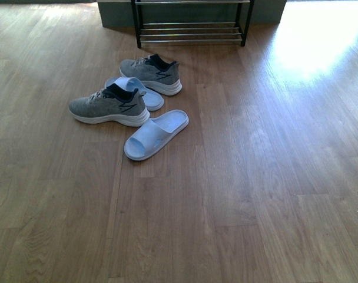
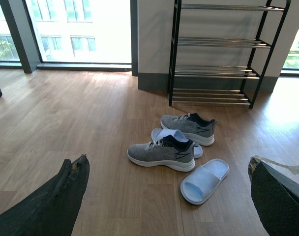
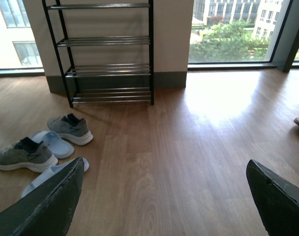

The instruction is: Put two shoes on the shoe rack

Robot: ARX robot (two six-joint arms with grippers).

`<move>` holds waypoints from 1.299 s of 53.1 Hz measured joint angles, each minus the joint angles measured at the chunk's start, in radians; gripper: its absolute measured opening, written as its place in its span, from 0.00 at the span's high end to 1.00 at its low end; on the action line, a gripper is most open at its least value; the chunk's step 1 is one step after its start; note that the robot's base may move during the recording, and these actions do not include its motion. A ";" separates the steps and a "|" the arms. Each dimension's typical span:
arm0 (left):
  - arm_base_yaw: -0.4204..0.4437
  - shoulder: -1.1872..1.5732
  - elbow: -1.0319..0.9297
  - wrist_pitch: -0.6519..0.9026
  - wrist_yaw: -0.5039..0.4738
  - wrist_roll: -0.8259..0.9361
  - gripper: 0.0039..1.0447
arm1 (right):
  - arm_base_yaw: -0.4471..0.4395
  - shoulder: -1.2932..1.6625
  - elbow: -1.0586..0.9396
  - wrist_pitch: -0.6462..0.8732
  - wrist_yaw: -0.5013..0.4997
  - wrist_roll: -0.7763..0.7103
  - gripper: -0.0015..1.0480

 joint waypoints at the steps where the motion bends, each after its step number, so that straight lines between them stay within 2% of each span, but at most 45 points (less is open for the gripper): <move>1: 0.000 0.000 0.000 0.000 0.000 0.000 0.09 | 0.000 0.000 0.000 0.000 0.000 0.000 0.09; 69: 0.000 0.000 0.000 0.000 0.000 0.000 0.09 | 0.000 0.000 0.000 0.000 0.000 0.000 0.09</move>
